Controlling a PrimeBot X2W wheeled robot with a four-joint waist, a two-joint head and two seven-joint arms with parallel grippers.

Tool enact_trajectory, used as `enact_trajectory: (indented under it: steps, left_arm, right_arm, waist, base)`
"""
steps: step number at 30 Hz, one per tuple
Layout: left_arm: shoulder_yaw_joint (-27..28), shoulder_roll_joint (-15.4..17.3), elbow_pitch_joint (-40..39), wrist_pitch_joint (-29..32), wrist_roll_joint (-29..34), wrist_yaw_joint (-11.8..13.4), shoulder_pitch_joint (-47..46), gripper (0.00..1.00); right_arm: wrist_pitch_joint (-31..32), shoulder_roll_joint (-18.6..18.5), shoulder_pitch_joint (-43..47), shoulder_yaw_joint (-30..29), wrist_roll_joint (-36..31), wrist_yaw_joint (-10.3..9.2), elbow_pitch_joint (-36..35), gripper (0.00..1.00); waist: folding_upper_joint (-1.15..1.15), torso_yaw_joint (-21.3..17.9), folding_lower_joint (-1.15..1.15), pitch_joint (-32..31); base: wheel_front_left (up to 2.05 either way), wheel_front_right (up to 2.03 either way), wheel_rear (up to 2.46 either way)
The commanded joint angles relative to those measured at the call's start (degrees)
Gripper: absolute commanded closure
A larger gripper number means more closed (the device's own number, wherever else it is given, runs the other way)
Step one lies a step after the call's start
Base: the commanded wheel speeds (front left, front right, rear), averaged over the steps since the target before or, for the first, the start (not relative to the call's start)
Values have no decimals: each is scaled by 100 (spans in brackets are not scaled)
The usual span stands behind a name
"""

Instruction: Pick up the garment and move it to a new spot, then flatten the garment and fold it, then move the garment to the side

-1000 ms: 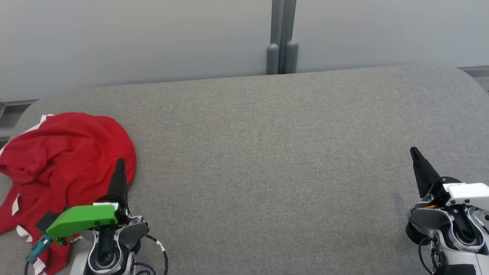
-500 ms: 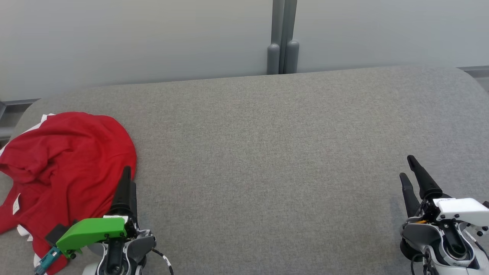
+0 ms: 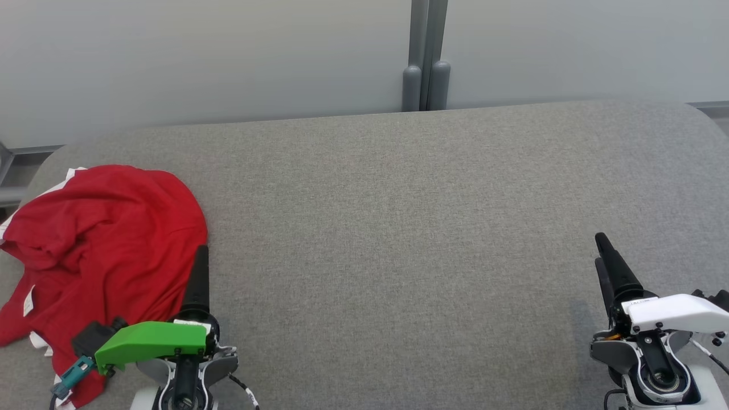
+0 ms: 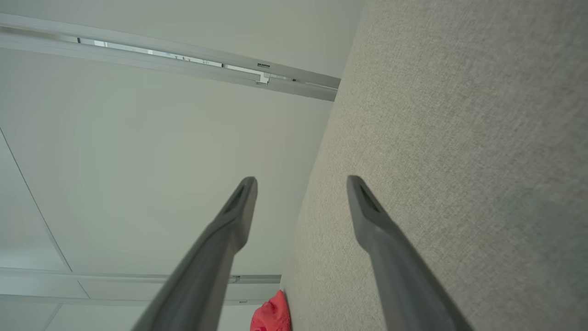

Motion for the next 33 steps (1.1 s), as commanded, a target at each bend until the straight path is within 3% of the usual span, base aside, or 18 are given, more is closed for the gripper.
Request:
enact_trajectory:
  steps: [1,17,33]
  left_arm:
    - [-39,86,-104,-57,290,-11,-124,0]
    - [-10,203,-142,-270,2426,-15,-115,0]
    - [-298,391,-57,-444,4208,-19,-119,0]
  right_arm:
    - [-96,-54,-39,68,-317,3,-184,0]
    - [-591,-55,140,350,-2641,4,-413,0]
    - [-989,-50,293,476,-4291,4,-373,0]
  waist:
    - [0,10,0,-1]
    - [0,82,0,-14]
    - [0,166,0,-47]
  base:
    - [0,0,0]
    - [0,0,0]
    - [0,0,0]
